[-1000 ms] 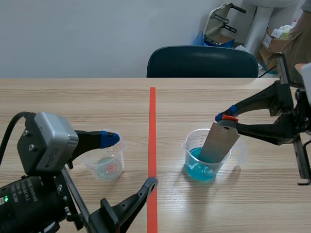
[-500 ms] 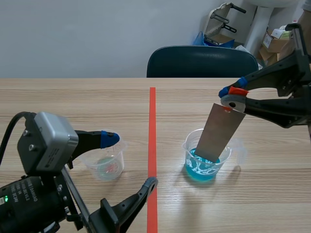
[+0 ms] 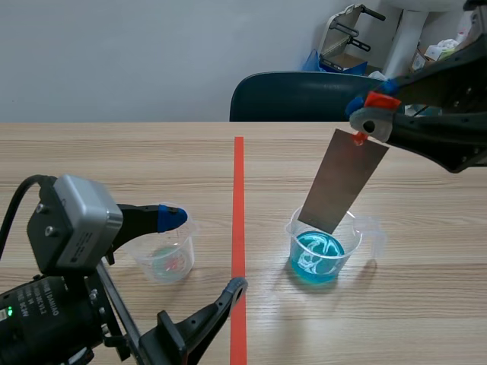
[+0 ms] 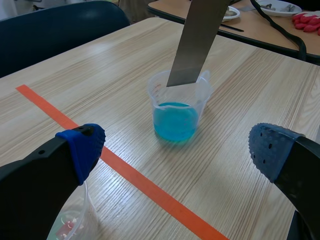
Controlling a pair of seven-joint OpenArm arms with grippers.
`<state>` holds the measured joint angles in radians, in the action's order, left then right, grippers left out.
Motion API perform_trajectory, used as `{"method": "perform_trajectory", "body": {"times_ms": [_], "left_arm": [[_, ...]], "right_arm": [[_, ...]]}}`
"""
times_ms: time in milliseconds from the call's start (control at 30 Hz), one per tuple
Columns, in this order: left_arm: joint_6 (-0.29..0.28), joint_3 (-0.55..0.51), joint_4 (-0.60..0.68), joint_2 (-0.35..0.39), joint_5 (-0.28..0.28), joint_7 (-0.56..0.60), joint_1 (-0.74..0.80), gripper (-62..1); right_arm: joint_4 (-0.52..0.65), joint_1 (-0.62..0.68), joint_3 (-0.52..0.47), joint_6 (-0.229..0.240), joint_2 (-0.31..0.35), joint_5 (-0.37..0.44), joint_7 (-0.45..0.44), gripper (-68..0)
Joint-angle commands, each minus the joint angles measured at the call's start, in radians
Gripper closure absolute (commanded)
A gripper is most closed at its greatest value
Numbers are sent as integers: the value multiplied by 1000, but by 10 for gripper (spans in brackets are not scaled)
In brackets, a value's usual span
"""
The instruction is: Do the redox reaction experiment
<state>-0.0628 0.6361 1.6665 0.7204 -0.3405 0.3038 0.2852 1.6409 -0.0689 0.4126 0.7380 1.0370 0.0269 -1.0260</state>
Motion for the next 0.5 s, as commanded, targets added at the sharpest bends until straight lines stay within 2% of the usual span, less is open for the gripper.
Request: {"method": "perform_trajectory", "body": {"times_ms": [0,167,467], "left_arm": [[-3,-2,10,-8,-3,13,2,-617],[-3,-2,10,-8,-3,13,2,-617],[-3,-2,10,-8,-3,14,2,-617]], "right_arm": [[30,-18,-22,8,28,40,6,-6],[60,-18,-35,8,58,128,69,-6],[95,-17,-81,8,58,236,227,-6]]}}
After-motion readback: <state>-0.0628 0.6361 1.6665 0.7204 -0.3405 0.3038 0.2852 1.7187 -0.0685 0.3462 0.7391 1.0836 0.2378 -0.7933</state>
